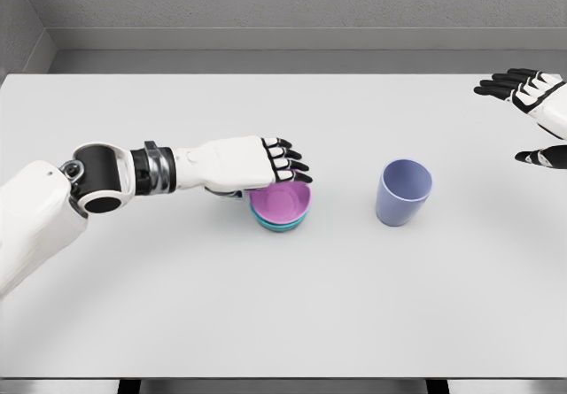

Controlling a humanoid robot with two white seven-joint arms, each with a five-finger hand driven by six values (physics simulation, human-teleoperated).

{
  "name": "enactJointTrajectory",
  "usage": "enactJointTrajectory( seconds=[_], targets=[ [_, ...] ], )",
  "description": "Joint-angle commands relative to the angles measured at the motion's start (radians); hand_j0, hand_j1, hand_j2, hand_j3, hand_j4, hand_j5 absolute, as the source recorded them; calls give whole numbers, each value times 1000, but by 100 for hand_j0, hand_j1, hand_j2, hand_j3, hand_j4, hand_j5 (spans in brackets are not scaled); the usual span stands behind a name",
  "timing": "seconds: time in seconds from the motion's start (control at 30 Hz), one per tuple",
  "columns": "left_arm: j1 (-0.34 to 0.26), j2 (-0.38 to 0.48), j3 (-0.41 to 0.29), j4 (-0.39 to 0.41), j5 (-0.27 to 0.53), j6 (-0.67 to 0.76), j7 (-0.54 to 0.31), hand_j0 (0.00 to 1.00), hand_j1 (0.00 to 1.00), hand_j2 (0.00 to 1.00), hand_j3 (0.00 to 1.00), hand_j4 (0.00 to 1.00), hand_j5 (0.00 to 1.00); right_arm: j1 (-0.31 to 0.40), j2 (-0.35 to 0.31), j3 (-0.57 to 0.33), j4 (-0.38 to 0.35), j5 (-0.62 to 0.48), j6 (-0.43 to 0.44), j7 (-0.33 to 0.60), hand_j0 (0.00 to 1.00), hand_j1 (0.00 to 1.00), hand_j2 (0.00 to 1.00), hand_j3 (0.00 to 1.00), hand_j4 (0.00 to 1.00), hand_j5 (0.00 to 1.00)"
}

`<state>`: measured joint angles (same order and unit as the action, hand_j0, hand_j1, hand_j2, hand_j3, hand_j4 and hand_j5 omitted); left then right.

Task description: Stacking bowl and cup with both arms

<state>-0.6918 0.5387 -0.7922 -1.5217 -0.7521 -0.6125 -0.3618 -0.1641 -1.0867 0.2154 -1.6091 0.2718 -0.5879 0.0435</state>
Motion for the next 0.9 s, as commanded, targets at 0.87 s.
enactJointTrajectory(
  seconds=[0.87],
  targets=[
    [46,308,219,290,349,2,6,100,100,100,100,100,100,-144,42,10,-58,-5,42,367,100,100,100,100,100,100]
  ],
)
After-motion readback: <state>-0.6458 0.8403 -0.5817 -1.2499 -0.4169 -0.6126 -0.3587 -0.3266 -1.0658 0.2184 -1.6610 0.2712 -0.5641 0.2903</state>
